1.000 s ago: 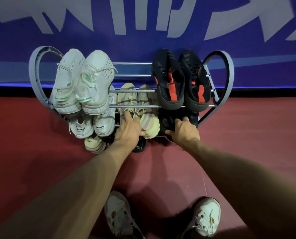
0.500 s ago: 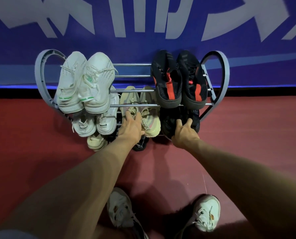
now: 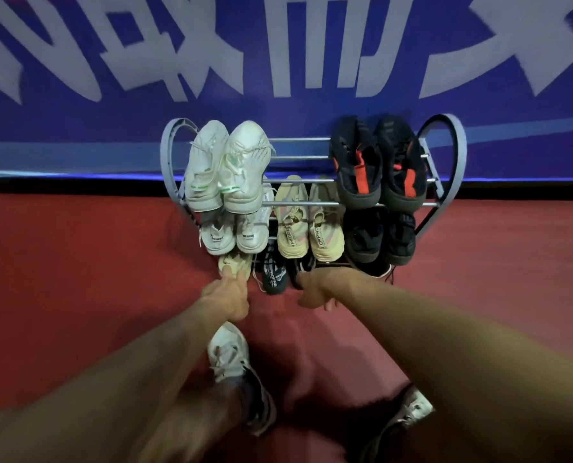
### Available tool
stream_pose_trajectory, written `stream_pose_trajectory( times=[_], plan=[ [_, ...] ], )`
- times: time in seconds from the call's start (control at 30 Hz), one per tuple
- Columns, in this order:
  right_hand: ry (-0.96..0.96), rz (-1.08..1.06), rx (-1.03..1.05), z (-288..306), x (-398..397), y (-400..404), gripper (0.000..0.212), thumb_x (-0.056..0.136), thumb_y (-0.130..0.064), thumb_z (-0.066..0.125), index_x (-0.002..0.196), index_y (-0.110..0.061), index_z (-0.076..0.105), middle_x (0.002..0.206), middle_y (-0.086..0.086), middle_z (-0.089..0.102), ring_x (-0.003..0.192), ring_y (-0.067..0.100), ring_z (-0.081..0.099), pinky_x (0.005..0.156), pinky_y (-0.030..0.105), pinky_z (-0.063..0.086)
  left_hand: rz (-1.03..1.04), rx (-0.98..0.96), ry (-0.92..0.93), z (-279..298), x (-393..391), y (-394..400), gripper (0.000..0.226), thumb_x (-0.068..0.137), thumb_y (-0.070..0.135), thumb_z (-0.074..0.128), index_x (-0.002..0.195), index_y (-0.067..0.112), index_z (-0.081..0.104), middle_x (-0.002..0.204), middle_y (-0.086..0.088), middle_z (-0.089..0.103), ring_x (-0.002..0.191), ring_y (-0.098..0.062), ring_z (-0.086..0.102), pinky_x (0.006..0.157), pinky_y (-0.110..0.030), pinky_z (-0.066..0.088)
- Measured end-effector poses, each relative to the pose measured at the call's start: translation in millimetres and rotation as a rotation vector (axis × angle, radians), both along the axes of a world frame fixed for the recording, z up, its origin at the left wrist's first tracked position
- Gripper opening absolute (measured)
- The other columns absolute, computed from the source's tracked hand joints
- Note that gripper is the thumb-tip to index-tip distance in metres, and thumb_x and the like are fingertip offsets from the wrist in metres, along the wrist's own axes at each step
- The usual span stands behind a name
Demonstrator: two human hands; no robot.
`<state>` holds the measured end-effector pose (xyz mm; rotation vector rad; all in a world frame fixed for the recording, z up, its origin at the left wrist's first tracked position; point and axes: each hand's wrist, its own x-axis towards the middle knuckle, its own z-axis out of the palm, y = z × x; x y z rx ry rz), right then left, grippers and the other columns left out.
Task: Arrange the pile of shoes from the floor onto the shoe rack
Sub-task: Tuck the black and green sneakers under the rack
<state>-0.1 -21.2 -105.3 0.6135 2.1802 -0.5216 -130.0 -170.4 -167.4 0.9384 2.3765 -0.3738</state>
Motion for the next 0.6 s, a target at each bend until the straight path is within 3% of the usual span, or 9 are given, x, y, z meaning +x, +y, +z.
stream_pose_trajectory(
  times=[0.1,0.27,0.33,0.4,0.47,0.53,0.6],
  plan=[
    [0.044,0.128,0.026,-22.6,-20.7,-17.3,0.052,0.101,-0.029,0.050,0.148,-0.010,0.039,0.135,0.012,0.057,0.118,0.030,0.061,0.080,0.032,0.046,0.044,-0.053,-0.008,-28.6,-24.4,-24.3,0.067,0.096,0.031,0.051,0.154,0.016,0.020,0.157,-0.012,0.014,0.132,-0.038,0.047,0.104,-0.044,0.041],
    [0.015,0.167,0.076,-91.5,-48.6,-26.5,0.062,0.095,-0.030,0.052,0.151,-0.015,0.030,0.149,0.018,0.031,0.128,0.038,0.053,0.101,0.043,0.048,-0.048,0.027,-0.035,-73.3,-53.4,-21.3,0.069,0.094,0.030,0.056,0.153,0.023,0.020,0.154,-0.006,0.013,0.128,-0.038,0.043,0.104,-0.048,0.044],
    [-0.042,0.166,0.099,-114.6,-57.8,-25.3,0.070,0.091,-0.024,0.057,0.153,-0.018,0.025,0.151,0.016,0.023,0.127,0.040,0.054,0.100,0.048,0.050,-0.089,0.042,-0.043,-86.3,-62.2,-9.3,0.077,0.093,0.024,0.057,0.157,0.026,0.014,0.160,-0.004,0.004,0.136,-0.038,0.035,0.108,-0.046,0.041],
    [-0.061,0.135,0.105,-133.2,-65.3,-27.2,0.080,0.089,-0.022,0.061,0.156,-0.020,0.017,0.156,0.016,0.014,0.130,0.042,0.051,0.100,0.050,0.050,-0.115,0.053,-0.046,-97.6,-65.8,1.0,0.083,0.093,0.020,0.058,0.159,0.027,0.008,0.163,0.001,-0.005,0.144,-0.036,0.025,0.111,-0.045,0.037],
    [-0.070,0.062,0.130,-150.5,-71.8,-27.1,0.094,0.091,-0.027,0.060,0.160,-0.025,-0.004,0.164,0.018,-0.008,0.137,0.042,0.044,0.105,0.051,0.045,-0.124,0.056,-0.040,-112.5,-71.3,8.0,0.088,0.092,0.018,0.058,0.160,0.026,0.003,0.165,0.002,-0.011,0.148,-0.035,0.021,0.116,-0.044,0.030],
    [-0.072,-0.036,0.133,-168.2,-78.2,-20.6,0.096,0.096,-0.036,0.055,0.157,-0.032,-0.019,0.162,0.022,-0.024,0.140,0.042,0.041,0.108,0.051,0.041,-0.070,0.048,-0.074,-127.4,-79.4,9.9,0.095,0.091,0.016,0.060,0.160,0.029,-0.003,0.166,0.003,-0.016,0.147,-0.036,0.027,0.115,-0.043,0.033],
    [-0.068,-0.138,0.110,-187.2,-82.6,-8.5,0.095,0.096,-0.050,0.053,0.155,-0.038,-0.021,0.160,0.027,-0.023,0.141,0.044,0.039,0.110,0.053,0.039,-0.040,0.020,-0.092,-138.8,-85.7,8.1,0.100,0.090,0.016,0.060,0.159,0.034,-0.009,0.166,0.002,-0.020,0.138,-0.037,0.041,0.110,-0.041,0.039]
  ],
)
